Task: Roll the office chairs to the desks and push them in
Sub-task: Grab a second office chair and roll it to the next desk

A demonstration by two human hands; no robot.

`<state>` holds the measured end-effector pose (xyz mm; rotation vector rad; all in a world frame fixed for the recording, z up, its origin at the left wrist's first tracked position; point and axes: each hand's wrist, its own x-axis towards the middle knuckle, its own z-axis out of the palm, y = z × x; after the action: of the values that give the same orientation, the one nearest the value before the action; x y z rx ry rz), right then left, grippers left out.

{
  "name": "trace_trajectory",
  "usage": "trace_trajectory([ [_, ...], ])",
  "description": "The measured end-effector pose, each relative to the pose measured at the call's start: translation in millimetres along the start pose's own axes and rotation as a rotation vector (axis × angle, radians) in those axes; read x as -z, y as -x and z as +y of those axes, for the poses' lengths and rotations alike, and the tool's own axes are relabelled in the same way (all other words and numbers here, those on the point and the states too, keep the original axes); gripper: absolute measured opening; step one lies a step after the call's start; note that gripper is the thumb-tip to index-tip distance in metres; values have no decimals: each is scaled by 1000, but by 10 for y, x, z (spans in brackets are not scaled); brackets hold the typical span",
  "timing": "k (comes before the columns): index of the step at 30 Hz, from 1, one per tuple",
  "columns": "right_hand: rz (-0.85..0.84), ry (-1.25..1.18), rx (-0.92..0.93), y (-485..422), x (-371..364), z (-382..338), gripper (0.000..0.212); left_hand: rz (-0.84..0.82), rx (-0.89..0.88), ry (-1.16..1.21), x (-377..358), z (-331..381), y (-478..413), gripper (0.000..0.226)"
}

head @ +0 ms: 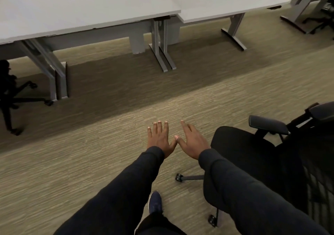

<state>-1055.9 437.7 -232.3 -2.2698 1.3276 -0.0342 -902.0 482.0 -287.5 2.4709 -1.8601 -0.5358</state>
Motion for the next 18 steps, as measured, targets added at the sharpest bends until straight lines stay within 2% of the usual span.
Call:
trace_trajectory([
  [6,-7,1,89,445,217,796,73,29,106,-22,-276,878,349,89],
  [12,-130,31,126,1196,373,1783,75,38,222,26,-675,1943,1056,90],
  [18,-139,-8,191,1730,605,2157,73,81,277,22,-823,2561,1639,89],
])
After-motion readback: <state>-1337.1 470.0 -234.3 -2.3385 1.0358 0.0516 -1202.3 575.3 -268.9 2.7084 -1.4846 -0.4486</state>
